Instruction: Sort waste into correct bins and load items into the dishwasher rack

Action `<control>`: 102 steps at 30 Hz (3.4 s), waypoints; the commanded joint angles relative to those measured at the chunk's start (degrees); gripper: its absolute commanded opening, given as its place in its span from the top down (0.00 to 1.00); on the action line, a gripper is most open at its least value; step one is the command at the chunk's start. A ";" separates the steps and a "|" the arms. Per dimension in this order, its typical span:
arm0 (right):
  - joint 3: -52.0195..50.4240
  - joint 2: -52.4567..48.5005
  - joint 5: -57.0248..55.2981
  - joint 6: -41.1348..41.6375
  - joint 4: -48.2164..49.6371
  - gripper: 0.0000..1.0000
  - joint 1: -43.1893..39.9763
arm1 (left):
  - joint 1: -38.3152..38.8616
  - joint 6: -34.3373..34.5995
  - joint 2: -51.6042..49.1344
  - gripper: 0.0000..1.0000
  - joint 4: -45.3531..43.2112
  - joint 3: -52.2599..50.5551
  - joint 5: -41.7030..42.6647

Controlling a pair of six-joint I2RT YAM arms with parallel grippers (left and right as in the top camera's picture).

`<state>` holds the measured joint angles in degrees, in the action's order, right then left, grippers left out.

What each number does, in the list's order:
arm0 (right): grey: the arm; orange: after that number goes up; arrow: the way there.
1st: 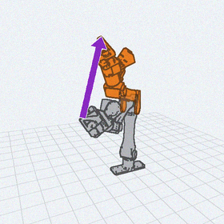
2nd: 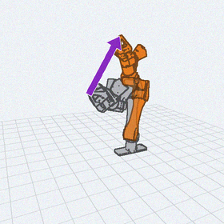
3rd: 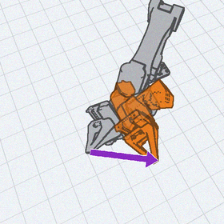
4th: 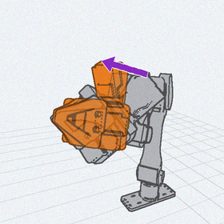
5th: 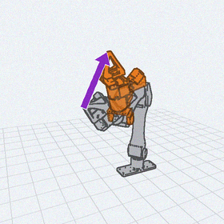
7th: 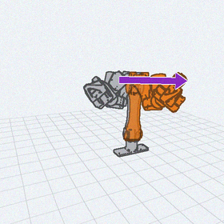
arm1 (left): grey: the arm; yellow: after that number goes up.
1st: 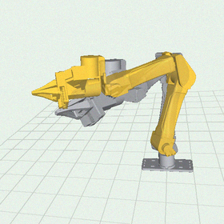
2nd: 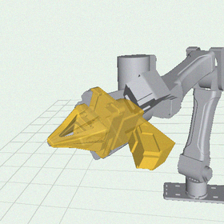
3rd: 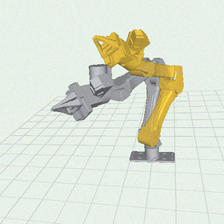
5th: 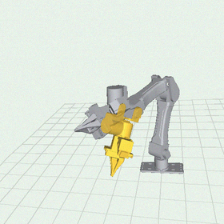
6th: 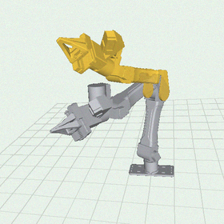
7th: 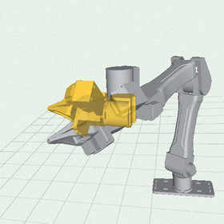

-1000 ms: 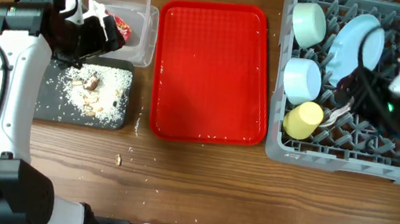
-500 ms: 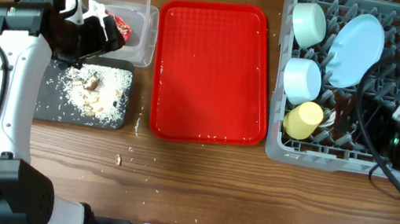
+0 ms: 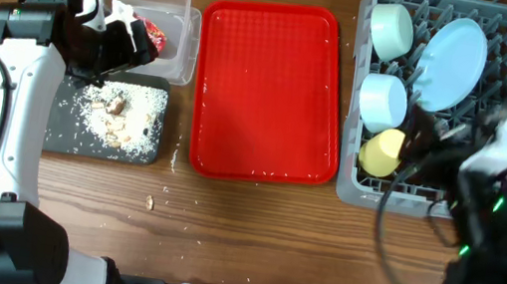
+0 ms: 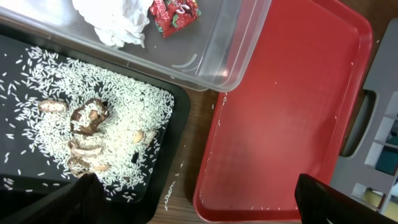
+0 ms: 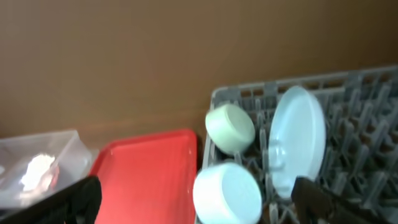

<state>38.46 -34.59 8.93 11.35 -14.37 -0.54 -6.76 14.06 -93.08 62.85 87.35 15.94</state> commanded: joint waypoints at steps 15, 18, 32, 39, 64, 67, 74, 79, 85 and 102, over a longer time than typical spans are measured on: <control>-38.10 34.42 -5.03 5.35 14.99 0.00 2.95 | -0.17 -0.37 1.01 0.00 -0.02 0.79 -0.15; -38.10 34.45 -5.07 5.33 14.49 0.00 2.95 | -0.17 -0.37 1.01 0.00 -0.02 0.79 -0.15; -38.10 33.83 -5.07 5.31 14.49 0.00 2.93 | -0.17 -0.37 1.01 0.00 -0.02 0.79 -0.15; -38.10 33.79 -5.05 5.33 14.49 0.00 2.93 | -0.15 -0.37 1.03 0.00 -0.02 0.79 -0.15; -38.10 33.79 -5.07 5.33 14.49 0.00 2.93 | 6.67 -7.65 53.33 0.00 -74.84 -70.44 -1.92; -38.10 33.79 -5.05 5.31 14.49 0.00 2.93 | 5.77 -7.65 61.13 0.00 -77.70 -78.12 -2.78; -38.10 33.79 -5.05 5.33 14.49 0.00 2.93 | 5.64 -7.67 78.51 0.00 -74.47 -87.03 -5.18; -38.10 33.79 -5.05 5.33 14.49 0.00 2.93 | 5.62 -7.67 87.80 0.00 -64.85 -87.03 -5.57; -38.10 33.79 -5.07 5.31 14.49 0.00 2.93 | 5.64 -7.63 92.91 0.00 -59.39 -87.03 -5.53; -38.10 33.79 -5.07 5.31 14.49 0.00 2.93 | 5.64 -7.65 92.91 0.00 -59.39 -87.03 -5.55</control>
<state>0.40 -1.10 4.80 16.25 -0.08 2.11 -0.82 7.53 -0.84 3.14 0.62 10.94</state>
